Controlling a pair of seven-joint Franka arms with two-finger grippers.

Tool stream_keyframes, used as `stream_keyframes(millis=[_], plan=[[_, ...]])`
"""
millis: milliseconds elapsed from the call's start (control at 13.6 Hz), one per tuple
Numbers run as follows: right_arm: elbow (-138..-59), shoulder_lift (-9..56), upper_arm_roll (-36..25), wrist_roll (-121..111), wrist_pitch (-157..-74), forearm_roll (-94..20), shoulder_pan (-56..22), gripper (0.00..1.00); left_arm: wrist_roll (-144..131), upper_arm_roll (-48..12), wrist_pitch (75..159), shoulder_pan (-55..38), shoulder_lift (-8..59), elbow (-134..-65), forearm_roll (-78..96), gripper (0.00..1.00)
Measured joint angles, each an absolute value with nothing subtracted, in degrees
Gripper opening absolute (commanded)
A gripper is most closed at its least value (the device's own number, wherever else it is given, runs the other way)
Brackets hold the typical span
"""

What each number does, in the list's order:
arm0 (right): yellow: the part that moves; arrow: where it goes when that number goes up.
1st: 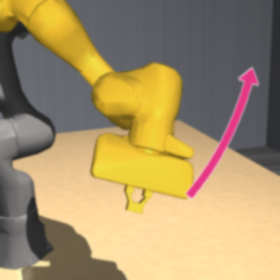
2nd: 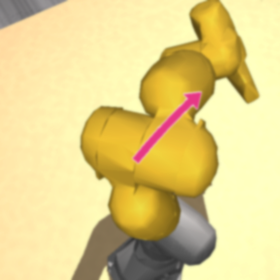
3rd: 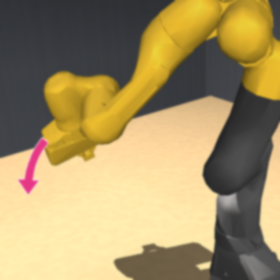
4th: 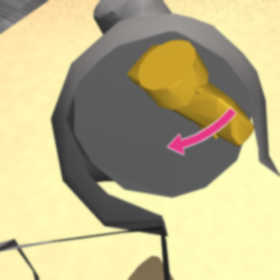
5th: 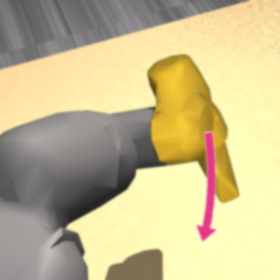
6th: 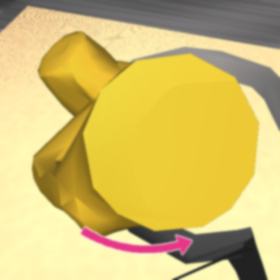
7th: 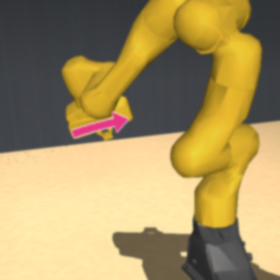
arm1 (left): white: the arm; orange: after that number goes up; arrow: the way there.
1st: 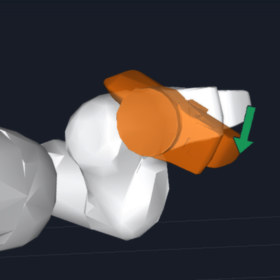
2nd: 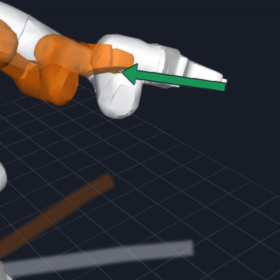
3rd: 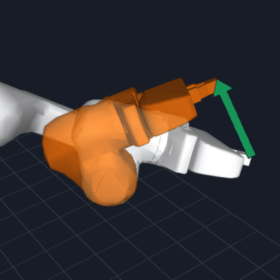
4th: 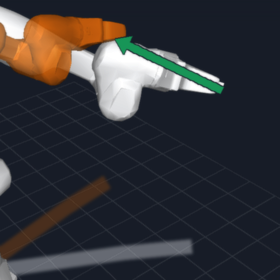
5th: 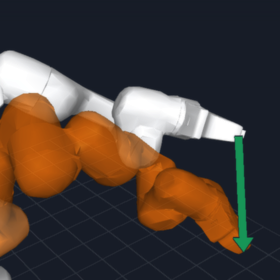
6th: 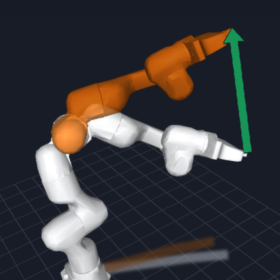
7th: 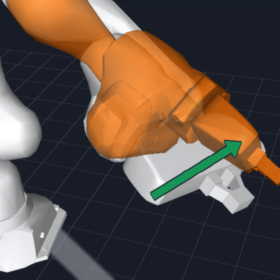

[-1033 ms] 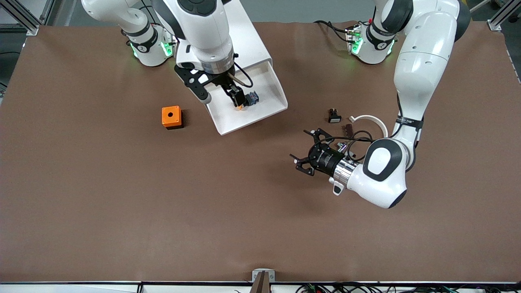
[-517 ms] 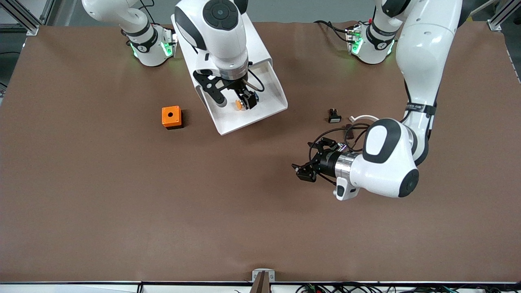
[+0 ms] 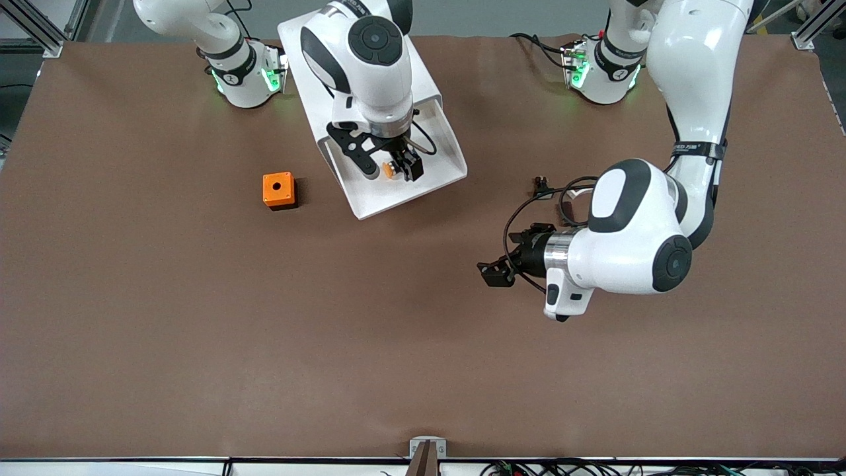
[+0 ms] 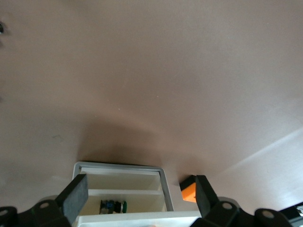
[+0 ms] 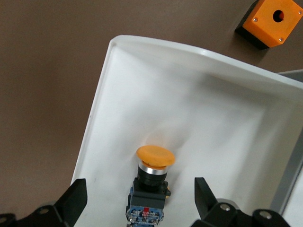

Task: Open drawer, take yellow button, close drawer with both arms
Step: 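Grasp the yellow mushroom button with the right gripper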

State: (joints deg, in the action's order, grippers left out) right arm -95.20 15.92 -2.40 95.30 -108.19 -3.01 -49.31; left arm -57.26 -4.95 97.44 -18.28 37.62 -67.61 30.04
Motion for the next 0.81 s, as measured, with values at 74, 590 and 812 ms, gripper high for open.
stream_keyframes(millis=[74,590,812], plan=[[-95.2,16.0,-2.4,95.8,-108.4,-3.0,-49.5,1.00,-57.2,-5.0,97.8,-18.7,37.6,-67.6,28.7,1.00],[-95.2,18.1,-2.4,97.7,-109.8,-3.0,-51.4,1.00,-58.6,-5.0,102.1,-24.1,37.6,-68.1,12.2,1.00],[-95.2,18.3,-2.4,97.8,-109.7,-3.0,-51.6,1.00,-59.3,-5.0,102.3,-26.6,37.6,-68.1,5.8,1.00]])
